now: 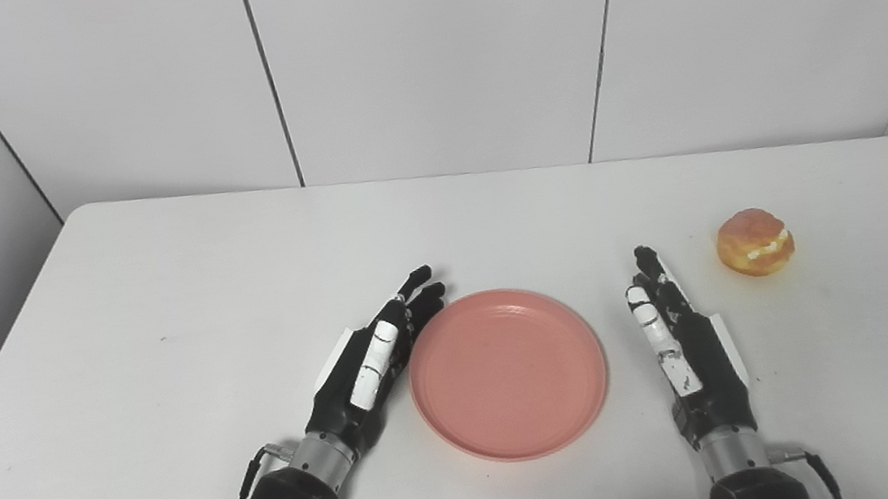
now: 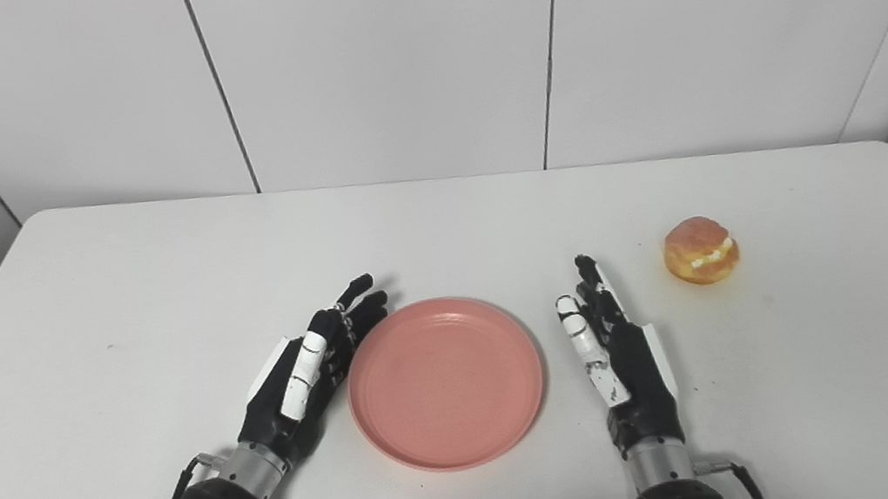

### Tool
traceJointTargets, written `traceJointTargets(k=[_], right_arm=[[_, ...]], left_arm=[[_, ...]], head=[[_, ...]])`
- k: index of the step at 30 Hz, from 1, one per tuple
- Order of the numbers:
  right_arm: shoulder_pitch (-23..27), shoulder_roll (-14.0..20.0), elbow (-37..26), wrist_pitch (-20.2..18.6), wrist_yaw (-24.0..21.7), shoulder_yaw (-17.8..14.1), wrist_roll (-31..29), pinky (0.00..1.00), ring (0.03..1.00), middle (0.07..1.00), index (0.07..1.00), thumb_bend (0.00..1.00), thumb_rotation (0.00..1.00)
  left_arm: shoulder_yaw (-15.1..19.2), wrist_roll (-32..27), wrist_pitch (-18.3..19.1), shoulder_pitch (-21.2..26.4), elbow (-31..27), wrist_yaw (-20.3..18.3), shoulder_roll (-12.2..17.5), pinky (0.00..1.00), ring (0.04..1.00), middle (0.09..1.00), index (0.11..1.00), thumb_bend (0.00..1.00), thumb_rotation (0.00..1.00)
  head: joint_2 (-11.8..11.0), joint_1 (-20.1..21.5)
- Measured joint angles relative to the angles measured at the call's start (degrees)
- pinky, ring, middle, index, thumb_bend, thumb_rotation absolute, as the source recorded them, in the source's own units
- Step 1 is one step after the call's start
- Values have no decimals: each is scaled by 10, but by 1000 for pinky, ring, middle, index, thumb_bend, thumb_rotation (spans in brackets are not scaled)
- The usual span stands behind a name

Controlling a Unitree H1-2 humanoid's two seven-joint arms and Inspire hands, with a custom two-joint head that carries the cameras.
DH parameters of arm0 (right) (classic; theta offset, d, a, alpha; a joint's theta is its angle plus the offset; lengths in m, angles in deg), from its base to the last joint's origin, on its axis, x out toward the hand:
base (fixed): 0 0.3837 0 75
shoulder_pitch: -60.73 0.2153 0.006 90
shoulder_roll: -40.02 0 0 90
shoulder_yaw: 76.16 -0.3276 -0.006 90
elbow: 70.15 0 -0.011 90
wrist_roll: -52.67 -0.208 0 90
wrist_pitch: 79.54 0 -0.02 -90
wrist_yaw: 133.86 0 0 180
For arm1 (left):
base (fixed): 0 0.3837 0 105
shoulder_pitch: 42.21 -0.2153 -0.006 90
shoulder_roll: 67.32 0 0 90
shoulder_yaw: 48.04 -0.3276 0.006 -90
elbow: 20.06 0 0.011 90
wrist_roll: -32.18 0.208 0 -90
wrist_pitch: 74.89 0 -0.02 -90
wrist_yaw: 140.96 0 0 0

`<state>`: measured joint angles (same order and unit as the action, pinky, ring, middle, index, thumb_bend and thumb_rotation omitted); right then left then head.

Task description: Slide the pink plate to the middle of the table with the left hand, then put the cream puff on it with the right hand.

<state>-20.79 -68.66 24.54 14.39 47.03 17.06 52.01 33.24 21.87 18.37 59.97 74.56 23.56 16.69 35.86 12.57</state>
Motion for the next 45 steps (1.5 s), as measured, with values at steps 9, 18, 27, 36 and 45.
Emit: traceJointTargets(k=[9, 18, 27, 36, 45], right_arm=[[0, 0, 0, -1, 0, 0, 0, 1000, 982, 982, 948, 609, 779], [2, 1, 0, -4, 0, 0, 1, 1000, 1000, 996, 961, 597, 787], [3, 4, 1, -4, -2, 1, 10, 1000, 994, 980, 975, 589, 799], [13, 14, 18, 8, -6, 0, 9, 1000, 965, 974, 981, 615, 783], [25, 21, 38, 29, -3, -6, 16, 994, 970, 966, 971, 597, 800]], left_arm=[[1, 11, -4, -6, -3, 10, -10, 969, 959, 957, 942, 696, 1000], [10, 19, -23, -12, 5, 18, -27, 1000, 985, 980, 964, 700, 1000], [25, 19, -31, -13, 13, 31, -43, 1000, 990, 978, 969, 669, 1000], [37, 21, -41, -12, 22, 39, -55, 1000, 1000, 988, 984, 656, 1000], [43, 31, -59, -10, 31, 40, -62, 1000, 995, 980, 977, 629, 1000]], head=[[1, 1], [1, 1], [-1, 2], [-2, 3], [-3, 4]])
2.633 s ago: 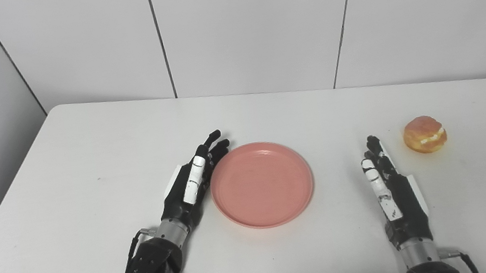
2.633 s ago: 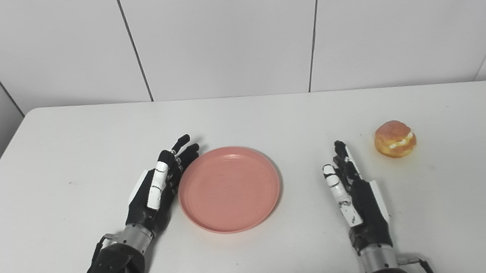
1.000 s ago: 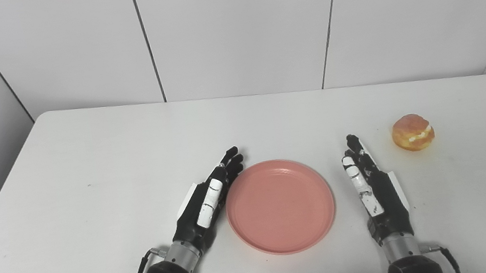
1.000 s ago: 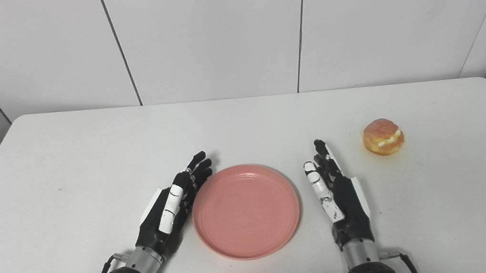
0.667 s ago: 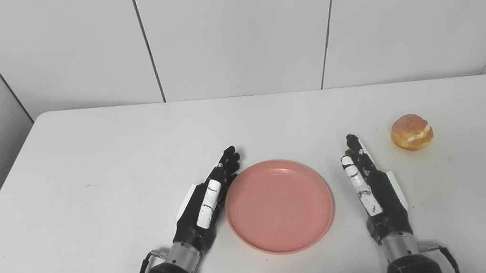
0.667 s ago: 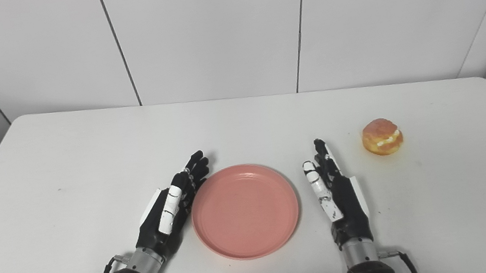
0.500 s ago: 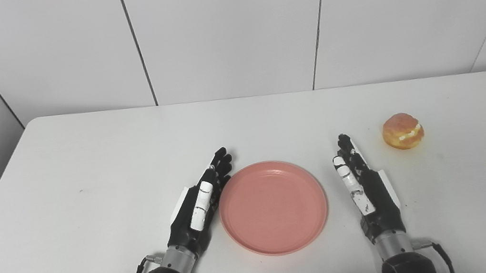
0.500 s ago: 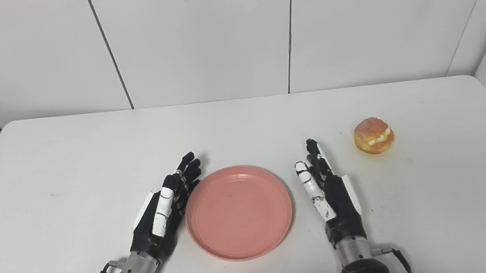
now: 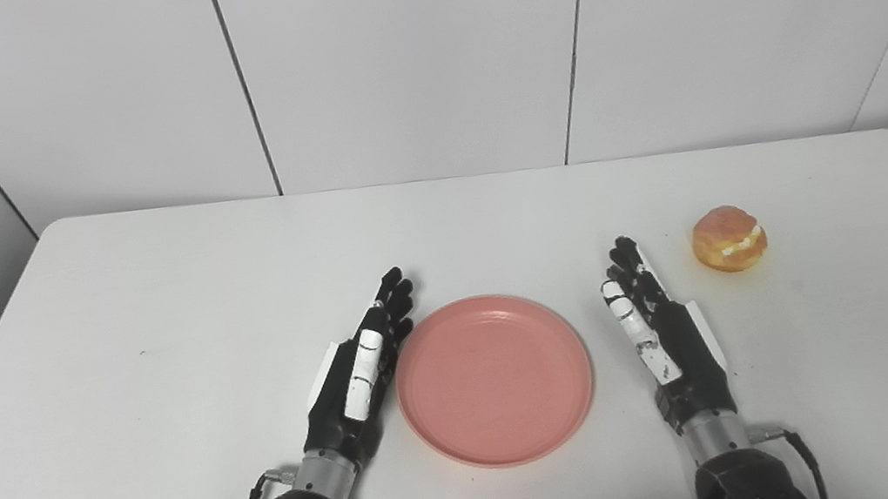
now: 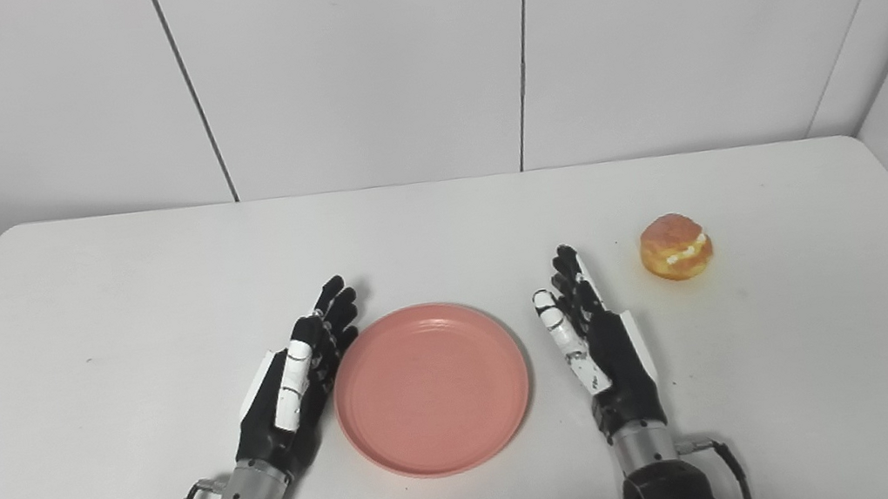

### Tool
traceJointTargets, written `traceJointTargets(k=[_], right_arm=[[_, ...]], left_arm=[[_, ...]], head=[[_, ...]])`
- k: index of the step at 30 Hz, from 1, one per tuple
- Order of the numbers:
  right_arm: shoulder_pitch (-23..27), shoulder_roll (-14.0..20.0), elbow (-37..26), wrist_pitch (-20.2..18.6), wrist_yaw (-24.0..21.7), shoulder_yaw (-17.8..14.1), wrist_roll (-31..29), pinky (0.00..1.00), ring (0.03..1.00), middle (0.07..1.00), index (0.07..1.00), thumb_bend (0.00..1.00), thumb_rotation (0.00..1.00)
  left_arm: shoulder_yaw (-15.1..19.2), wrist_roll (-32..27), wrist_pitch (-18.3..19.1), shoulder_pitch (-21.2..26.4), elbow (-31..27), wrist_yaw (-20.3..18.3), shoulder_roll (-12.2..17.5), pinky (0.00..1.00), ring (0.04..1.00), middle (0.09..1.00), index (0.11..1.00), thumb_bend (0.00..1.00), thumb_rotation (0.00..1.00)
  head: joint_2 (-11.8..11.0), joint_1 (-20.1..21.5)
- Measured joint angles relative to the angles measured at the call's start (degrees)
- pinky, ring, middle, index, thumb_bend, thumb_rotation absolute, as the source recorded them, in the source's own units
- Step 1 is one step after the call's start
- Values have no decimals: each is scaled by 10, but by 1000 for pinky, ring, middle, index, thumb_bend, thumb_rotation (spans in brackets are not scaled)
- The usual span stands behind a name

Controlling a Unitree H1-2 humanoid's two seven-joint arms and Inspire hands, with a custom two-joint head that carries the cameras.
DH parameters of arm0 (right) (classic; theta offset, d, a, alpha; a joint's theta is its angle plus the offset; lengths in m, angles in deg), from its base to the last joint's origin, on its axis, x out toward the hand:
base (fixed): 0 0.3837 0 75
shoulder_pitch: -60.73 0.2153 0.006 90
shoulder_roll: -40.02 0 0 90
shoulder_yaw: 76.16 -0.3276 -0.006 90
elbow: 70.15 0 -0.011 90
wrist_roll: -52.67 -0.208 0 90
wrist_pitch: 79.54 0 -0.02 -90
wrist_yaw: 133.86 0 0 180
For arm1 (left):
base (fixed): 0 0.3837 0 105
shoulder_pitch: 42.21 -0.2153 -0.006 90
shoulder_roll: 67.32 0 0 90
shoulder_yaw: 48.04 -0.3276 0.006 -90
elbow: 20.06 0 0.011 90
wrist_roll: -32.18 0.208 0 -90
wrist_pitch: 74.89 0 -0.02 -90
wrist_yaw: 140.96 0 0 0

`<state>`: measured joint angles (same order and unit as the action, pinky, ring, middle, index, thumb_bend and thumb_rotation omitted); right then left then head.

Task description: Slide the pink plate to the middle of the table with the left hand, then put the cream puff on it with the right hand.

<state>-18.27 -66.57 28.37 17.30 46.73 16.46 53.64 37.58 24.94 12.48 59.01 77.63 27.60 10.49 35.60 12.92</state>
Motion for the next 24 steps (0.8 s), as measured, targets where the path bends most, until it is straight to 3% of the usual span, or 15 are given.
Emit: traceJointTargets(k=[5, 8, 9, 16, 24], right_arm=[[1, 4, 0, 0, 15, 0, 41, 986, 956, 956, 966, 589, 853], [4, 8, 4, 1, 23, -1, 53, 961, 947, 951, 968, 595, 839], [6, 10, 6, 4, 24, -2, 56, 914, 923, 926, 945, 584, 792], [8, 14, 11, 72, 61, 3, 114, 903, 921, 912, 920, 568, 743], [18, 18, 25, 94, 74, 5, 138, 899, 918, 910, 926, 535, 727]], left_arm=[[8, 3, -8, 6, 10, 11, -8, 1000, 1000, 978, 971, 614, 1000], [11, 14, -15, 10, 15, 22, -12, 1000, 1000, 977, 969, 620, 1000], [12, 16, -18, 10, 16, 23, -11, 1000, 1000, 977, 969, 622, 1000], [15, 25, -29, 12, 19, 24, -11, 1000, 999, 971, 963, 673, 1000], [18, 38, -48, 18, 30, 31, -11, 1000, 987, 964, 964, 662, 1000]], head=[[0, 1], [0, 1], [0, 1], [1, 3], [0, 4]])
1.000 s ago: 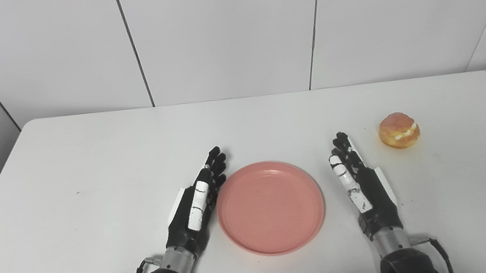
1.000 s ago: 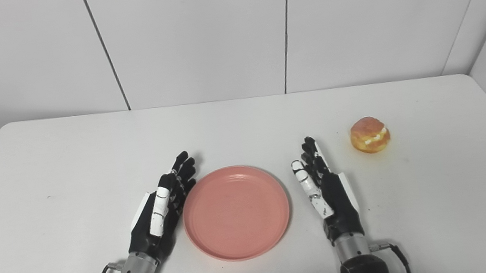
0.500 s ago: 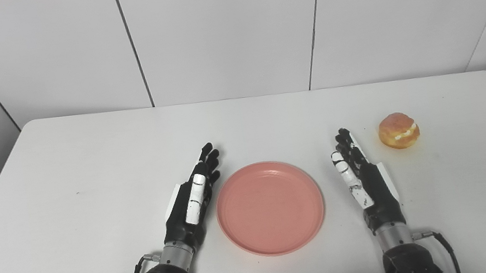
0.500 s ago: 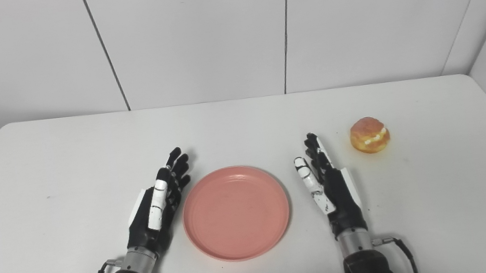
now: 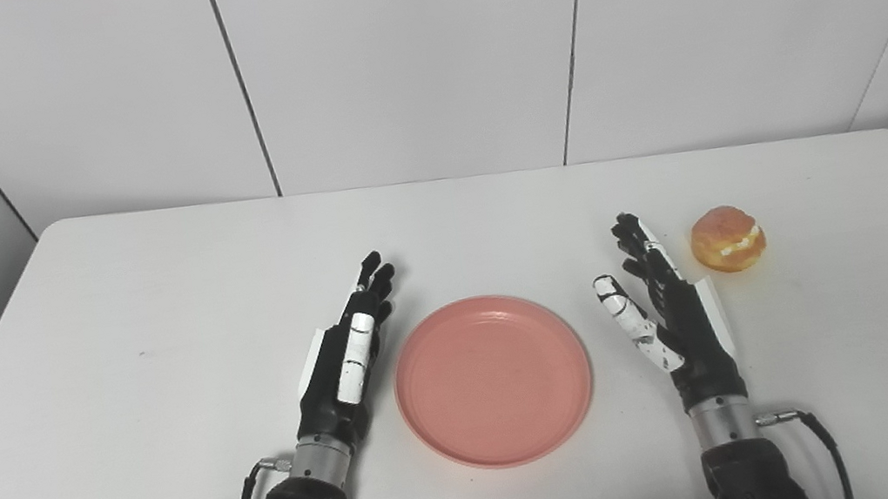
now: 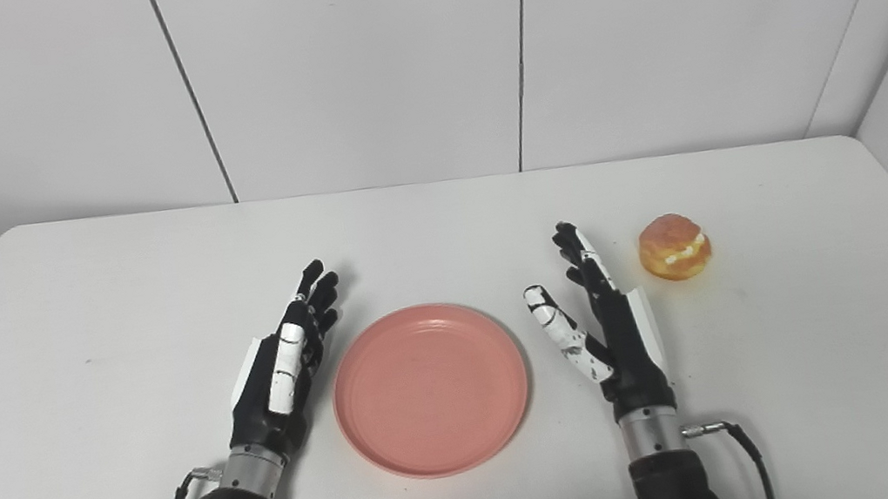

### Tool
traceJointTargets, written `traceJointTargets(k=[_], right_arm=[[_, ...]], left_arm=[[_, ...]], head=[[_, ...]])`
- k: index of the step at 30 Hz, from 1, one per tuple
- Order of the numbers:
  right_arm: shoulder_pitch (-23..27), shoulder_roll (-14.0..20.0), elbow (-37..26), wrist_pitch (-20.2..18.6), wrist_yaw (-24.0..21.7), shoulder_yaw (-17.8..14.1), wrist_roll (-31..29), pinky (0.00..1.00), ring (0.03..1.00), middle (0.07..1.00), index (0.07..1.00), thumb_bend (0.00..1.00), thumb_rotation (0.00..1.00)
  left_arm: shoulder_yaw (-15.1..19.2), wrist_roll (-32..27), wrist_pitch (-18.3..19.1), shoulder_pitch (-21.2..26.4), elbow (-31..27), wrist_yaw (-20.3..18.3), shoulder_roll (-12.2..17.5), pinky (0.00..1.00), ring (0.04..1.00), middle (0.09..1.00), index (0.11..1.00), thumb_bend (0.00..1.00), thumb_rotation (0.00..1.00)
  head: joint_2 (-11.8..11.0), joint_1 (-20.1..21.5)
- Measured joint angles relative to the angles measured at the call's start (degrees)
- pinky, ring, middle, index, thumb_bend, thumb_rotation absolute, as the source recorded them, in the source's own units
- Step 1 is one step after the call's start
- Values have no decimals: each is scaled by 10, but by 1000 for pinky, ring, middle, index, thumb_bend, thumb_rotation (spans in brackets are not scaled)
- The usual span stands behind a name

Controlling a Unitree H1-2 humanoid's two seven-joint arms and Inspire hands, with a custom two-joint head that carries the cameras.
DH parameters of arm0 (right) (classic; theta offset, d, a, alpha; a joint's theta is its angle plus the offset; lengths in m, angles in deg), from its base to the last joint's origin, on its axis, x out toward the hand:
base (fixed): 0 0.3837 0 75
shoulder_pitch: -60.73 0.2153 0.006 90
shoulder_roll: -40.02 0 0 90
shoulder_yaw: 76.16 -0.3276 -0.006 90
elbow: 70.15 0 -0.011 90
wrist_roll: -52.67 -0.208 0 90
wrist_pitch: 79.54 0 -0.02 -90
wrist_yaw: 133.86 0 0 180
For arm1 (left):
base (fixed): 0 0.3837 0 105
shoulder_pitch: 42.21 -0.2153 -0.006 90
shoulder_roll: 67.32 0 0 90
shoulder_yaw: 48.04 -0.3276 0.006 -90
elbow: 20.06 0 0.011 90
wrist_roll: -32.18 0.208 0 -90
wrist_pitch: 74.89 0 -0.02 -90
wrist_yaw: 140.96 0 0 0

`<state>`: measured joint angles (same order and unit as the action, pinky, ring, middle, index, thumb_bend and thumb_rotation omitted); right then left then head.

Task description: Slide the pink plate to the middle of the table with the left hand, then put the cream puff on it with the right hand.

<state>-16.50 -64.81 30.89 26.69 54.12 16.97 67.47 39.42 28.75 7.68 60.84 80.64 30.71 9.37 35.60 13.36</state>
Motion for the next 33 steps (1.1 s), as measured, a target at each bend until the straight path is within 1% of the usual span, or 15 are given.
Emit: traceJointTargets(k=[2, 4, 9, 13, 15, 18, 19, 22, 23, 25, 29, 33], right_arm=[[2, 3, 2, 5, 11, 0, 16, 909, 922, 913, 928, 523, 714], [4, 7, 2, 6, 18, -4, 26, 913, 928, 910, 924, 536, 662], [20, 18, -9, 6, 40, -25, 37, 861, 884, 896, 911, 623, 535], [48, 32, -14, 6, 61, -46, 47, 875, 892, 896, 909, 618, 498], [57, 40, -14, 6, 73, -52, 58, 862, 901, 906, 911, 610, 497], [60, 46, -14, 6, 87, -57, 69, 867, 901, 907, 910, 613, 488], [60, 46, -14, 6, 89, -60, 69, 877, 902, 907, 911, 605, 461], [62, 49, -12, 6, 95, -66, 69, 883, 901, 908, 913, 594, 431], [64, 51, -12, 5, 96, -69, 69, 889, 899, 907, 916, 606, 437], [70, 58, -10, 0, 99, -79, 67, 897, 908, 913, 922, 612, 398], [84, 73, -10, -22, 99, -103, 46, 884, 922, 923, 926, 618, 390], [86, 88, 0, -43, 99, -107, 46, 857, 913, 924, 937, 634, 379]], left_arm=[[0, 0, 0, 0, 0, 1, 0, 1000, 987, 965, 965, 672, 1000], [0, 0, 0, 0, 0, 0, 0, 1000, 990, 965, 962, 665, 1000], [1, -1, 0, 0, -1, 0, 0, 1000, 990, 964, 963, 668, 1000], [1, -2, 0, 0, 0, -1, 0, 1000, 995, 967, 964, 668, 1000], [2, -8, 0, 0, 0, -6, 1, 1000, 998, 970, 968, 682, 1000], [2, -14, 0, 3, 5, -12, 5, 1000, 997, 973, 972, 702, 1000], [2, -16, -1, 5, 7, -15, 7, 1000, 996, 974, 971, 709, 1000], [3, -22, -4, 10, 15, -21, 11, 1000, 995, 972, 967, 711, 1000], [4, -24, -5, 11, 17, -21, 12, 1000, 996, 973, 967, 705, 1000], [6, -25, -9, 14, 23, -21, 14, 999, 993, 971, 957, 699, 1000], [6, -25, -25, 16, 27, -21, 17, 992, 985, 965, 953, 694, 1000], [6, -26, -26, 16, 27, -21, 18, 998, 988, 966, 956, 691, 1000]], head=[[-1, 3], [-1, 3], [-2, 13], [-3, 26], [-4, 32], [-6, 38], [-7, 40], [-6, 46], [-6, 46], [-7, 47], [-5, 48], [-5, 57]])
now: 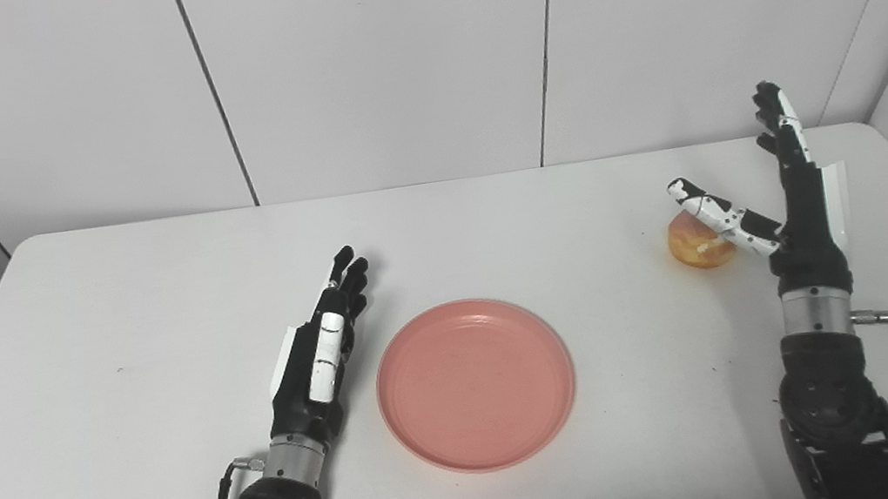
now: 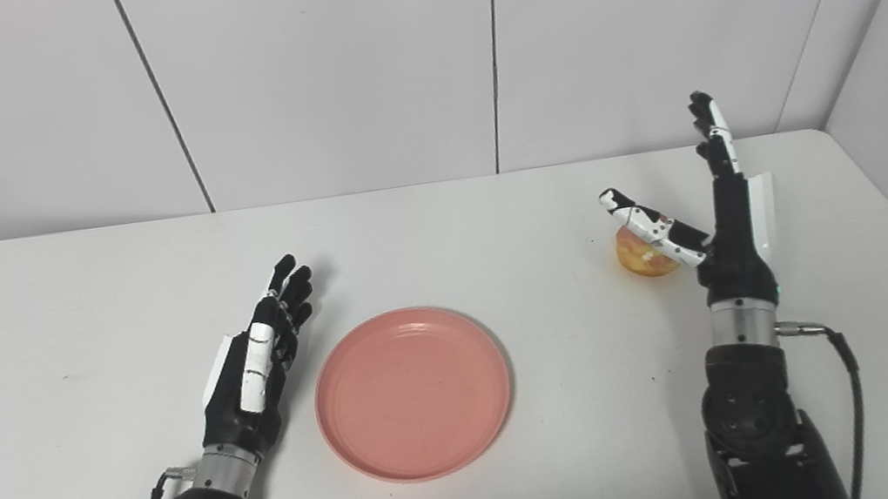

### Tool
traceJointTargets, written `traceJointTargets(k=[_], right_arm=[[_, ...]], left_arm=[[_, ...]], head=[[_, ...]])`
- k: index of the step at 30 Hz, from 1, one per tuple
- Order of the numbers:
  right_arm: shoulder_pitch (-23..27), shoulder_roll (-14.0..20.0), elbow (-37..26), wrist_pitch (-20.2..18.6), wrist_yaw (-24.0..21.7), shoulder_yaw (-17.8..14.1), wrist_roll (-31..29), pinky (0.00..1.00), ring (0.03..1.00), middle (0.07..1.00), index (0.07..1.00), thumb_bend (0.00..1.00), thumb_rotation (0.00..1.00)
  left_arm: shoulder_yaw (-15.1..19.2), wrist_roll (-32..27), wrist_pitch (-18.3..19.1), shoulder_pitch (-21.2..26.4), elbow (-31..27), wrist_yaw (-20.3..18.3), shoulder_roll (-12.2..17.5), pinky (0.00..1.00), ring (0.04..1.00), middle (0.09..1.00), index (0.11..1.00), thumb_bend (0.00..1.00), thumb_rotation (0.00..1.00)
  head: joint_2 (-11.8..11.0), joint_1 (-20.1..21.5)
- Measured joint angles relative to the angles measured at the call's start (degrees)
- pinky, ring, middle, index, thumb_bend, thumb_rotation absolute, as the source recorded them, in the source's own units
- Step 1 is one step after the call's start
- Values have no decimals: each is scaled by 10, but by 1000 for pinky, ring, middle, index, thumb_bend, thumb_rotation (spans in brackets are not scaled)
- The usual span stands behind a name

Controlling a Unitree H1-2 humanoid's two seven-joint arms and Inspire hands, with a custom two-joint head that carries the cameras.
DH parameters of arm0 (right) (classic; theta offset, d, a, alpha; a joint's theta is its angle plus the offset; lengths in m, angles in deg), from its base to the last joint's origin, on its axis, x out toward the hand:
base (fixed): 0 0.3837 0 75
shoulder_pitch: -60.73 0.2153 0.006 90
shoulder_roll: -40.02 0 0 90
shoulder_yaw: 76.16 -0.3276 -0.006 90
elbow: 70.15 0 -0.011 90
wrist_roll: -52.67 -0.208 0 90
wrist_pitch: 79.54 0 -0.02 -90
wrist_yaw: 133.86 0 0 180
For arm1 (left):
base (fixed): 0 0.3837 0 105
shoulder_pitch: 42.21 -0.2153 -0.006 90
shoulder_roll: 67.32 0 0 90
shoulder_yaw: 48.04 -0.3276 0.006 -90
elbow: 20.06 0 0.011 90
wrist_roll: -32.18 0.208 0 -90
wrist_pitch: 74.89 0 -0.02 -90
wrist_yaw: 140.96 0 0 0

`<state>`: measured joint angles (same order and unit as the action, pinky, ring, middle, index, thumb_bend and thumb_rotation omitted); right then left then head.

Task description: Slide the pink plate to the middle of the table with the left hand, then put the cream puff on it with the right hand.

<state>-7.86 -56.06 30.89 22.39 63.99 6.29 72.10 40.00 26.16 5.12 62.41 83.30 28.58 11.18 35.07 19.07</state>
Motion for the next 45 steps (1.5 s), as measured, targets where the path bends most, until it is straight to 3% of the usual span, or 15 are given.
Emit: traceJointTargets(k=[15, 18, 24, 32, 39, 45], right_arm=[[13, 30, 52, -80, 2, 11, 38, 733, 852, 924, 927, 748, 327], [17, 32, 61, -105, -2, 22, 47, 750, 863, 933, 932, 753, 358], [20, 40, 62, -156, -32, 41, 49, 741, 861, 938, 942, 746, 321], [20, 57, 71, -163, -39, 60, 62, 754, 881, 942, 944, 738, 335], [22, 70, 82, -195, -55, 86, 80, 820, 917, 948, 940, 679, 369], [29, 82, 87, -213, -63, 101, 94, 778, 879, 915, 906, 607, 199]], left_arm=[[1, -12, -3, 3, 7, -7, 10, 999, 990, 969, 963, 687, 1000], [1, -12, -5, 6, 10, -9, 13, 994, 987, 966, 960, 684, 1000], [1, -12, -10, 6, 12, -11, 14, 997, 992, 969, 962, 690, 1000], [1, -13, -10, 6, 11, -13, 15, 999, 993, 972, 966, 712, 1000], [1, -13, -9, 6, 9, -18, 15, 1000, 998, 978, 969, 717, 1000], [1, -16, -9, 6, 10, -20, 15, 1000, 995, 974, 966, 716, 1000]], head=[[4, 22], [4, 24], [6, 23], [7, 23], [9, 23], [9, 23]])
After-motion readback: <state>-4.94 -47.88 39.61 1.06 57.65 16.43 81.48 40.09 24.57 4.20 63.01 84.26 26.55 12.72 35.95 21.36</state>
